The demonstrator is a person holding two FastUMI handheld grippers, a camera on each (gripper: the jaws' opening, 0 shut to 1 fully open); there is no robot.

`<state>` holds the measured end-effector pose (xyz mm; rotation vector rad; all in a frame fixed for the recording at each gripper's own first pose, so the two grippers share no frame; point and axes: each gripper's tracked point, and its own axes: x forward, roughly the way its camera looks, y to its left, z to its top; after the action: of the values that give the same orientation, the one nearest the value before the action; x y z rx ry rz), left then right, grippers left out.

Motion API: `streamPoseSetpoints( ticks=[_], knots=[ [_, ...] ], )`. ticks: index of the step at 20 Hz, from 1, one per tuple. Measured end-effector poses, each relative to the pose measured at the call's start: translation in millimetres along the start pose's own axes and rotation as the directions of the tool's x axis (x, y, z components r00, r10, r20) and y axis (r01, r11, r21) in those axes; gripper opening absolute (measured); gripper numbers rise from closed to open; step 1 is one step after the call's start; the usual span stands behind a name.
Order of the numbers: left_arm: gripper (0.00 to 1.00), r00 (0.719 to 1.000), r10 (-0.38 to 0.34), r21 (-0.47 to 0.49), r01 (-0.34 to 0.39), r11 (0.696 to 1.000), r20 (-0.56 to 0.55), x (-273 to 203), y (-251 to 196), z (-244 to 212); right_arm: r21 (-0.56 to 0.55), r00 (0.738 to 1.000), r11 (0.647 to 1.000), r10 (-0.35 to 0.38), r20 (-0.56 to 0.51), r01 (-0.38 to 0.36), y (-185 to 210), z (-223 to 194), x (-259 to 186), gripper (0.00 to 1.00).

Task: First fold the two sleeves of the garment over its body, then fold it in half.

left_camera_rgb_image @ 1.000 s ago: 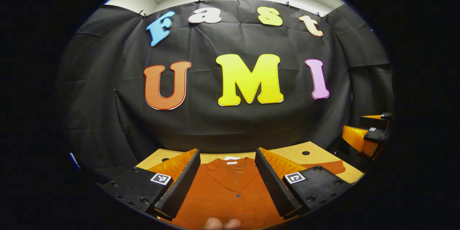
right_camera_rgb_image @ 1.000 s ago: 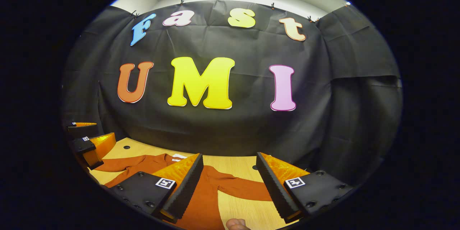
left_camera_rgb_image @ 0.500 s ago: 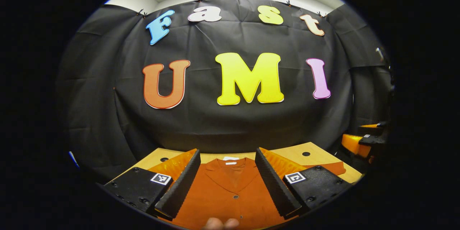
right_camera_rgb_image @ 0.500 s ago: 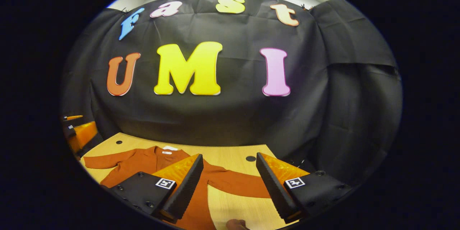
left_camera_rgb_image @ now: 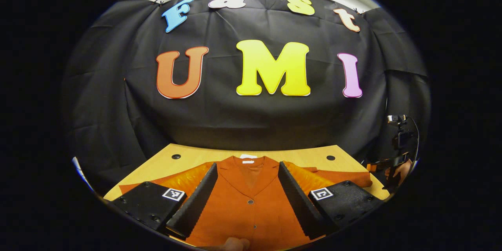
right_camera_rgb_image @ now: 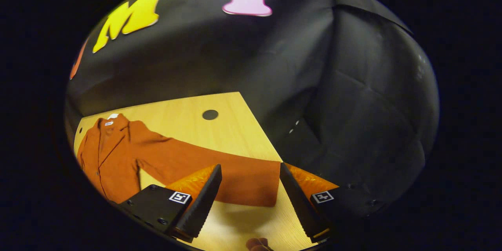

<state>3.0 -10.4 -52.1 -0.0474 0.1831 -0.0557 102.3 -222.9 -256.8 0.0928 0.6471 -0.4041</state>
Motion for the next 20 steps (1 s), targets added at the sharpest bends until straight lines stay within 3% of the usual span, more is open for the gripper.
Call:
streamPoseSetpoints(
  ticks=[3,6,10,13,15,18,19,20],
  knots=[
    [1.00,0.999,0.055,0.068,-0.055,0.996,0.004,2.7,3.1,-3.3,0.011,0.991,1.000,-0.006,-0.133,0.008,-0.9,-29.3,43.8,0.96],
    [1.00,0.995,0.093,0.159,-0.088,0.983,-0.023,3.6,-3.3,-21.2,0.034,0.961,0.999,0.021,-0.276,-0.012,-2.9,-30.6,61.6,0.96],
    [0.98,0.997,0.070,0.145,-0.075,0.987,0.040,-4.3,-23.8,-10.1,0.047,0.930,0.999,0.005,-0.366,0.013,-13.9,-32.0,70.4,0.96],
    [0.98,0.995,0.078,0.124,-0.085,0.989,0.062,-8.6,-31.1,-10.5,0.054,0.882,0.999,0.018,-0.472,0.008,-3.4,-43.1,79.6,0.96],
    [0.98,0.995,0.091,0.109,-0.096,0.989,0.049,-14.3,-33.5,-15.6,0.116,0.850,0.993,0.047,-0.525,0.017,-9.0,-38.7,85.4,0.96],
    [0.98,0.992,0.122,0.108,-0.125,0.986,0.037,-22.2,-30.7,-19.4,0.130,0.803,0.991,0.054,-0.593,0.029,-17.7,-35.5,89.2,0.89],
    [0.94,0.991,0.129,0.105,-0.132,0.986,0.036,-24.3,-29.9,-19.4,0.099,0.787,0.995,0.054,-0.615,0.010,-19.1,-34.0,89.4,0.81],
    [0.98,0.990,0.134,0.102,-0.137,0.985,0.036,-25.9,-28.3,-19.6,0.089,0.779,0.996,0.056,-0.624,-0.001,-17.9,-32.8,92.1,0.72]
  ],
)
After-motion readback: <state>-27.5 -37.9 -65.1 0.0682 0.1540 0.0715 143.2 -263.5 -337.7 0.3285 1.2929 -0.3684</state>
